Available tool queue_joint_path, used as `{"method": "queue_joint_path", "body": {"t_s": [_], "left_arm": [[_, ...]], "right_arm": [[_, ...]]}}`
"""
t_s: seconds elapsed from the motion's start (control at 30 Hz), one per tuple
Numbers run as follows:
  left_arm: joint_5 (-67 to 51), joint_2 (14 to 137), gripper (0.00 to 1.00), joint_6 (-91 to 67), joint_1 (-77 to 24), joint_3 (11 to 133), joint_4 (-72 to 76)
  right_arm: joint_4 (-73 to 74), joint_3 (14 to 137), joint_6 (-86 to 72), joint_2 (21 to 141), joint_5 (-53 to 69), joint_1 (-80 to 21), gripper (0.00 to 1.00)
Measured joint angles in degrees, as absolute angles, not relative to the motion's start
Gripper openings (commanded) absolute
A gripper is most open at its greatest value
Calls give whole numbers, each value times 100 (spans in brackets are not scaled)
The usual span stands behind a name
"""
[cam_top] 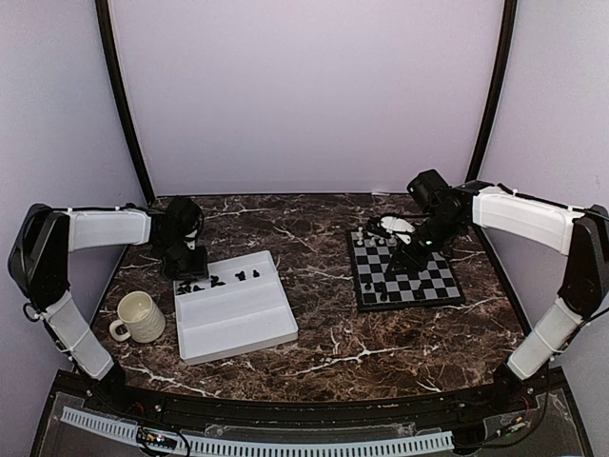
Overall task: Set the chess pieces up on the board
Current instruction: Pick up the pawn from the storage box.
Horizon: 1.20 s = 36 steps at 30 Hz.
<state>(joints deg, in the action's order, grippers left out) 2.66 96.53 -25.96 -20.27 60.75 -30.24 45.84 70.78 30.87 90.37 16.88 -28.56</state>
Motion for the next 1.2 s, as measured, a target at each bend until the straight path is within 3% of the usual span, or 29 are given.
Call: {"method": "queue_joint_path", "body": {"t_s": [0.13,0.33,1.2], "left_arm": [[279,9142,47,-2401,-2053,6117,-2917],[54,9594,45,-2318,-2078,6342,-2891],[-377,10241,11,-2418,-2091,6366,-2709]], "right_arm": [[4589,7081,3076,9048,1699,-2856,36],[4595,7087,3076,9096,1697,-2856,36],[4637,7111,3046,9209,1691,-2862,35]]}}
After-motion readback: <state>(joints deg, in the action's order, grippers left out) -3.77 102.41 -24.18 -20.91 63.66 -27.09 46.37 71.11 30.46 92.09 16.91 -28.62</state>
